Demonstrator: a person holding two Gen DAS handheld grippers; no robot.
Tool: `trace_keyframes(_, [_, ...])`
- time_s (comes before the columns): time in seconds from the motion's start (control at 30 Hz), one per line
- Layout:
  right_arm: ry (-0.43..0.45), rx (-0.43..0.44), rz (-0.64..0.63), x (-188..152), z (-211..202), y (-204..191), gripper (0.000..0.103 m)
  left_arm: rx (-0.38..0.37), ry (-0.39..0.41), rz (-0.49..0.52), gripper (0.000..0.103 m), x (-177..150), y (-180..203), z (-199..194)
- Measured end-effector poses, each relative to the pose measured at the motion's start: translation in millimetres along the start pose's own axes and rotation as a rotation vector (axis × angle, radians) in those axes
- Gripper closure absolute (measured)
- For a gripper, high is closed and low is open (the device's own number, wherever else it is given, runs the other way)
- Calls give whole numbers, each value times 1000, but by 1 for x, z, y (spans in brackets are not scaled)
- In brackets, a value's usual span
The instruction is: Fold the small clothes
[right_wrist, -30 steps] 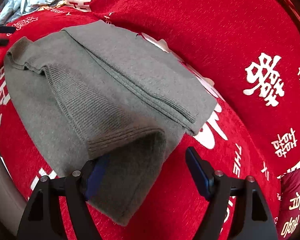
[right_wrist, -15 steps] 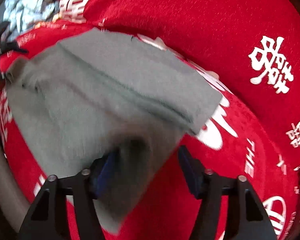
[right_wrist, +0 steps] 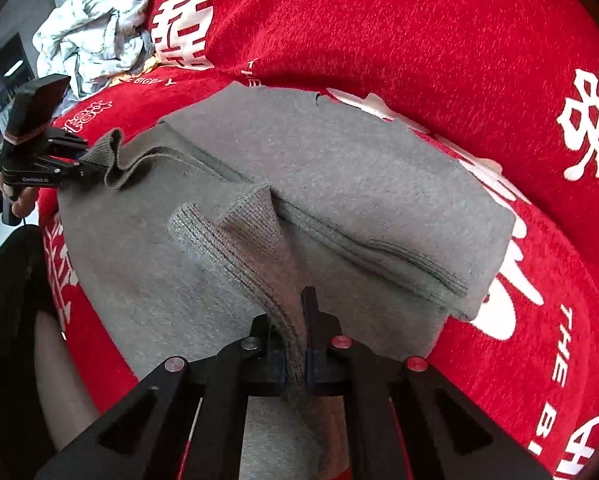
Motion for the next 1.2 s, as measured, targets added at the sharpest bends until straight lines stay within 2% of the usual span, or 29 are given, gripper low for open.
trace_keyframes(0.07, [45,12,48,7,-11,2,97,-24,75,-55,89,17,0,-17])
trace_keyframes(0.13, [101,21,96,16,-26,6,97,-30,139,-102,95,33,-5,-31])
trace_keyframes(0.3, [181,-22,118,38,-53,12,97,8,217,-174,95,65,-23,-52])
trace_keyframes(0.4, [216,-47,120,51,-63,15,97,36,201,-177,95,71,-28,-47])
trace_keyframes(0.5, [187,-89,99,52,-53,18,97,21,187,-208,95,70,-30,-37])
trace_keyframes(0.77, [214,-117,170,57,-59,33,97,10,233,-238,95,88,-31,-54])
trace_keyframes(1.03, [264,-93,282,89,-76,62,97,4,289,-249,95,146,-29,-68])
trace_keyframes(1.13, [273,-85,338,103,-73,82,97,19,301,-263,95,170,-37,-62])
trace_keyframes(1.2, [259,-77,371,111,-61,97,97,34,283,-287,95,180,-49,-47])
Point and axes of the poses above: each gripper's, at about its wrist camera, not at the fingertips, and z roughly the way its jaws point, y to its right, x to its top, the point moved 10 cm from there along z, roughly the way its jaws point, and after that the axes turned 1 degree about y, right-handed, at the moved point
